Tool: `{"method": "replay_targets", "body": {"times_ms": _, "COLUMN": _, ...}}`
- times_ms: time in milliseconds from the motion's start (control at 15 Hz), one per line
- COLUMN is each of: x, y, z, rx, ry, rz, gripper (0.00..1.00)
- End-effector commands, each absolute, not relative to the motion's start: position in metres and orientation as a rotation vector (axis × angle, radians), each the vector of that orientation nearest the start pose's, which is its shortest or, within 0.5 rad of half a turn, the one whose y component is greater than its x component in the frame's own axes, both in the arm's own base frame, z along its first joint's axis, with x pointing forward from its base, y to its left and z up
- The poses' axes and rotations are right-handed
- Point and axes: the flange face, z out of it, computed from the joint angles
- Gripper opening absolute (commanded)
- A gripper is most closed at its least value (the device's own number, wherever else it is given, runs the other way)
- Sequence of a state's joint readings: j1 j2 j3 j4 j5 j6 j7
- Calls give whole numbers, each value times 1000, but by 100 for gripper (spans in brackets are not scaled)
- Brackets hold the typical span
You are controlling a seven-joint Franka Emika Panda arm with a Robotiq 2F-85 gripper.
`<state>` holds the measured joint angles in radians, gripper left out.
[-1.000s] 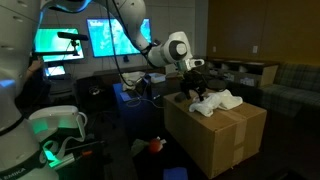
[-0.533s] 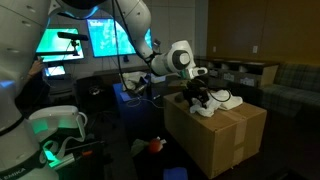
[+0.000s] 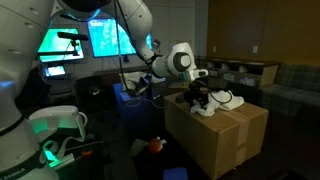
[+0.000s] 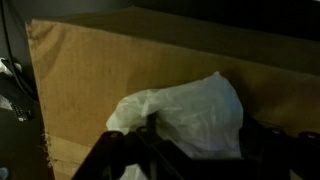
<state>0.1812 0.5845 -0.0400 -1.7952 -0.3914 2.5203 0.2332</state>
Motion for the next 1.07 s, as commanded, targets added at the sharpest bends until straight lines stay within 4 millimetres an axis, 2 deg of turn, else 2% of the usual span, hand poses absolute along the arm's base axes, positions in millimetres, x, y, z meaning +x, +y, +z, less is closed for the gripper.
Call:
{"method": "replay_targets", "body": {"times_ms": 0, "x": 663, "y": 102, "z": 248, "rx": -3354, "ry": -419, "rz": -340, "gripper": 46}}
{"method": "replay_targets", "body": {"times_ms": 200, "x": 658, "y": 104, "z": 256, "rx": -3352, "ry": -437, "rz": -338, "gripper": 22}}
{"method": "replay_targets", "body": {"times_ms": 333, "x": 654, "y": 104, "z": 262, "rx": -3350, "ry": -440, "rz": -337, "gripper": 9}}
{"method": "replay_targets", "body": {"times_ms": 533, "x": 644, "y": 98, "z": 278, "rx": -3368, "ry": -396, "rz": -373, "gripper": 3}}
{"method": "replay_targets", "body": {"times_ms": 667, "x": 635, "y": 89, "z": 292, "rx": -3388, "ry": -347, "rz": -398, "gripper": 6}}
{"method": "replay_targets", "body": {"times_ms": 867, "x": 615, "y": 66, "z": 313, "rx": -3429, "ry": -220, "rz": -422, "gripper": 7}}
{"method": "replay_targets", "body": {"times_ms": 1000, "x": 599, "y": 47, "z": 318, "rx": -3460, "ry": -107, "rz": -414, "gripper": 7}}
